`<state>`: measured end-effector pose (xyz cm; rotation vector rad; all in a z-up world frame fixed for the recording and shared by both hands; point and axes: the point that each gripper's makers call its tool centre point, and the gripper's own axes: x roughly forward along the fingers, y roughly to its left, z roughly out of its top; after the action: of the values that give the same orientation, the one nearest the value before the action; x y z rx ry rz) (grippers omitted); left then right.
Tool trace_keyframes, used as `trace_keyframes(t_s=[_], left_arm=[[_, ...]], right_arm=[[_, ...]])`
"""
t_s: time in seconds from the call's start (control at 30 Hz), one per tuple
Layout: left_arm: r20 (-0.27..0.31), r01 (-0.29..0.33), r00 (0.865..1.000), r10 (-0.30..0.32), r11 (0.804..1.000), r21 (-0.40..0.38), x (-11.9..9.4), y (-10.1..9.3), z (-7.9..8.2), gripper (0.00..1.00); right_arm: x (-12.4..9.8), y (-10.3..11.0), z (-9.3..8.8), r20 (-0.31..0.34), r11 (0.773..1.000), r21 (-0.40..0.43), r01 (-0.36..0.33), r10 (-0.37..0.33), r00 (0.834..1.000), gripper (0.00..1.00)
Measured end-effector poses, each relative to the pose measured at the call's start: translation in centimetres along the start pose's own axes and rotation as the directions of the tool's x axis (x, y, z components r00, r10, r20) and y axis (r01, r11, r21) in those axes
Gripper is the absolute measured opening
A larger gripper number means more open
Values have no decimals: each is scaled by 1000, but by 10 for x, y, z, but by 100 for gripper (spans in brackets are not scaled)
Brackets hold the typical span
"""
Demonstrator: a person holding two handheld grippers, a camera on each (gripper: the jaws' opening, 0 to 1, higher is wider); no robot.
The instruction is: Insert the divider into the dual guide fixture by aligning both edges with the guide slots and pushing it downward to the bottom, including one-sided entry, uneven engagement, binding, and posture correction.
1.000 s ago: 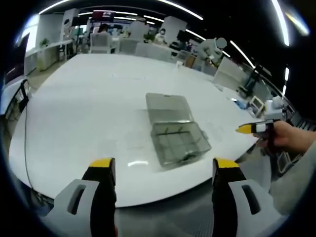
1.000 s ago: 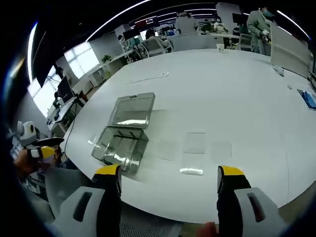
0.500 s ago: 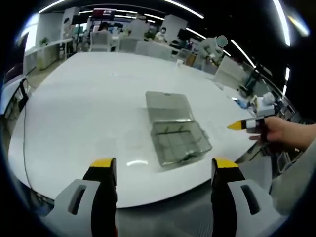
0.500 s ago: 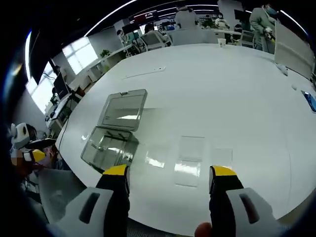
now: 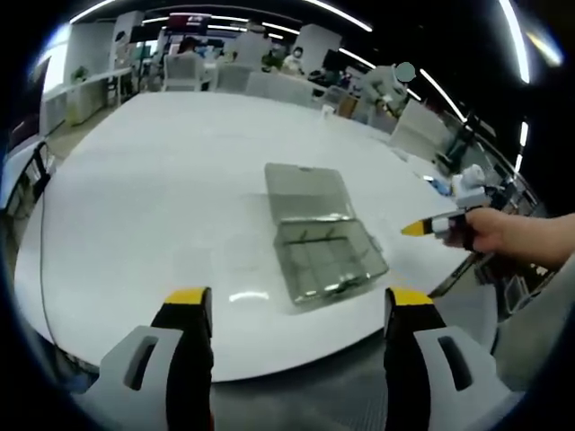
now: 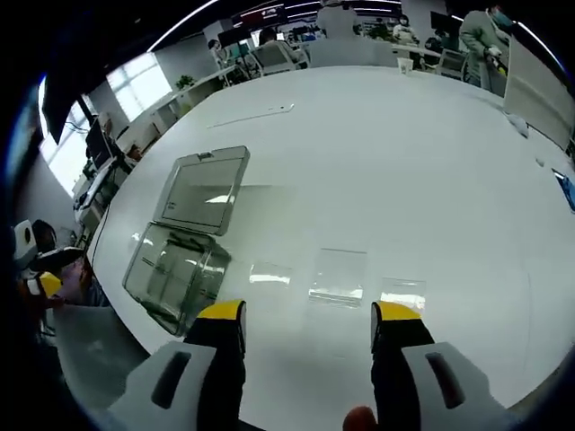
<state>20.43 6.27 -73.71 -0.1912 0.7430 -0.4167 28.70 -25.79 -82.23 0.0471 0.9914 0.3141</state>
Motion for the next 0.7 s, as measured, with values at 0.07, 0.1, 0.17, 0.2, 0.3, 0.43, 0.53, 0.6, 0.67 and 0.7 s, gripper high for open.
trace_keyframes(t_s=[0.07,0.1,0.17,0.2,0.3,0.43,0.53,0.6,0.67,0.7], left_arm=[[-2,1,1000,-1,1000,3,1,0,0,76],[-1,2,1000,-2,1000,3,2,0,1,76],[-3,2,1000,-2,1000,4,3,0,1,76],[-2,3,1000,-3,1000,4,3,1,2,76],[-5,1,1000,-1,1000,7,3,2,2,76],[-7,-2,1000,2,1000,4,4,3,1,76],[-9,-2,1000,2,1000,2,3,3,0,76],[-10,-3,1000,3,1000,-1,4,4,-1,76],[-12,-5,1000,5,1000,-3,3,5,-2,75],[-13,-6,1000,6,1000,-3,3,5,-2,75]], right_arm=[[5,-3,0,-10,1000,-2,3,-3,1000,52],[6,-3,-1,-13,1000,0,3,-3,1000,52],[10,-4,-4,-25,1000,1,5,-5,1000,52],[14,-7,-5,-33,1000,-4,10,-11,999,51],[18,-8,-7,-44,1000,1,14,-14,999,51],[25,-14,-9,-59,1000,-7,28,-28,998,50],[28,-15,-12,-72,1000,-1,31,-31,997,49],[29,-15,-13,-77,999,-3,34,-34,996,49],[31,-15,-13,-82,999,0,38,-38,996,49],[30,-14,-14,-84,999,0,38,-38,996,49]])
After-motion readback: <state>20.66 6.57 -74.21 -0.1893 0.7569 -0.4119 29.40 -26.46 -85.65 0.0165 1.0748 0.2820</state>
